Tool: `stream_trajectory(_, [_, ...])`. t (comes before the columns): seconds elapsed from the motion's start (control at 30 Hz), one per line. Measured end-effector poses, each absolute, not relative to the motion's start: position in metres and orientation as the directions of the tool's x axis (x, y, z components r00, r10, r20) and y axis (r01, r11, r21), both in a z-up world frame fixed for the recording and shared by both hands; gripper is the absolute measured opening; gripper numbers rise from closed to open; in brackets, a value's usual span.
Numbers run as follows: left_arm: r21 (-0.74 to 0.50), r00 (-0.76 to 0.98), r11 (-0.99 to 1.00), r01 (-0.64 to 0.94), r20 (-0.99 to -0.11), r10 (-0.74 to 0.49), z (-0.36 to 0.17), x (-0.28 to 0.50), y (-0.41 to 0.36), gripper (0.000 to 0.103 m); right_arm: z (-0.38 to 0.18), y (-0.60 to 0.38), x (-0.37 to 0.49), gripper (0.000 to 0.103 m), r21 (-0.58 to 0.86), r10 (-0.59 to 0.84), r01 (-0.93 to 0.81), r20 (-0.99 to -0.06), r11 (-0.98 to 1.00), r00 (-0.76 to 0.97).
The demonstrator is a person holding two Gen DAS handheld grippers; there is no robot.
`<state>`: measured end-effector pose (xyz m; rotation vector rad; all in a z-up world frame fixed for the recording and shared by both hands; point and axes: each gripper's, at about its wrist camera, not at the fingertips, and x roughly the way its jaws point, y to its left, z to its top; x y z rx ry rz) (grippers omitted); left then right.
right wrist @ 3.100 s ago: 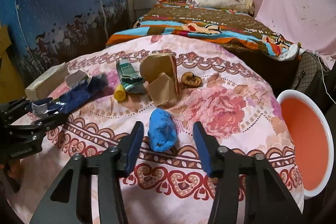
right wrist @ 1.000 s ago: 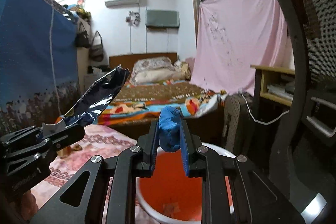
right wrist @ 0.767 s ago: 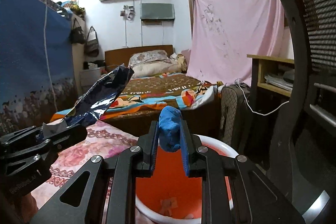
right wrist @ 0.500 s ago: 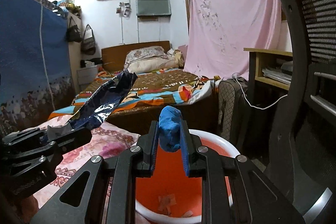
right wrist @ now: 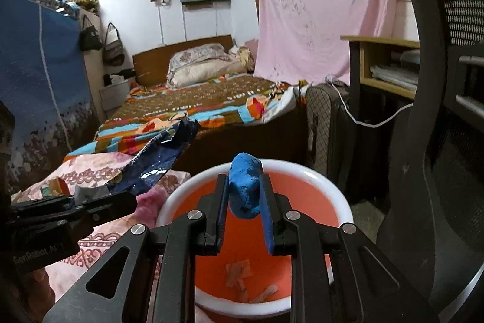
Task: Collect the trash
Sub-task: 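Open the left tool over the bucket while the right tool opens too, then move both tools back over the remaining trash on the bed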
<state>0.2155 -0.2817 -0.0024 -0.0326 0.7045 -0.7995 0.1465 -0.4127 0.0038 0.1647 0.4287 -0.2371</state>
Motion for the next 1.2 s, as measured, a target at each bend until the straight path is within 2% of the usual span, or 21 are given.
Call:
stream_trajectory(0.17, [-0.303,0.468,0.706,0.64,-0.575,-0.671,-0.006,0.216,-0.282,0.018,0.0,-0.415,0.144,0.031,0.123,-0.187,0.265,-0.44,0.956,0.878])
stream_trajectory(0.53, [-0.302,0.537,0.739,0.602,-0.532,-0.655,0.001,0.21,-0.263,0.034,0.009,-0.41,0.137,0.038,0.11,-0.195,0.259,-0.404,0.96,0.894])
stream_trajectory(0.67, [-0.297,0.596,0.769,0.567,-0.497,-0.631,0.007,0.208,-0.247,0.047,0.018,-0.404,0.131,0.045,0.101,-0.203,0.255,-0.364,0.962,0.909])
stream_trajectory(0.83, [-0.273,0.669,0.803,0.529,-0.449,-0.593,0.016,0.204,-0.222,0.062,0.029,-0.393,0.125,0.047,0.087,-0.209,0.248,-0.32,0.965,0.924])
stream_trajectory(0.9, [-0.259,0.701,0.819,0.512,-0.424,-0.573,0.021,0.201,-0.213,0.068,0.034,-0.388,0.124,0.052,0.085,-0.21,0.246,-0.304,0.966,0.929])
stream_trajectory(0.97, [-0.245,0.729,0.832,0.499,-0.4,-0.555,0.025,0.197,-0.203,0.071,0.037,-0.383,0.123,0.067,0.086,-0.207,0.24,-0.287,0.967,0.935])
stream_trajectory(1.1, [-0.205,0.782,0.859,0.469,-0.355,-0.512,0.033,0.19,-0.187,0.086,0.046,-0.371,0.12,0.075,0.085,-0.199,0.225,-0.244,0.971,0.949])
stream_trajectory(1.2, [-0.186,0.825,0.88,0.438,-0.305,-0.475,0.038,0.183,-0.173,0.091,0.053,-0.36,0.119,0.084,0.078,-0.192,0.212,-0.209,0.974,0.959])
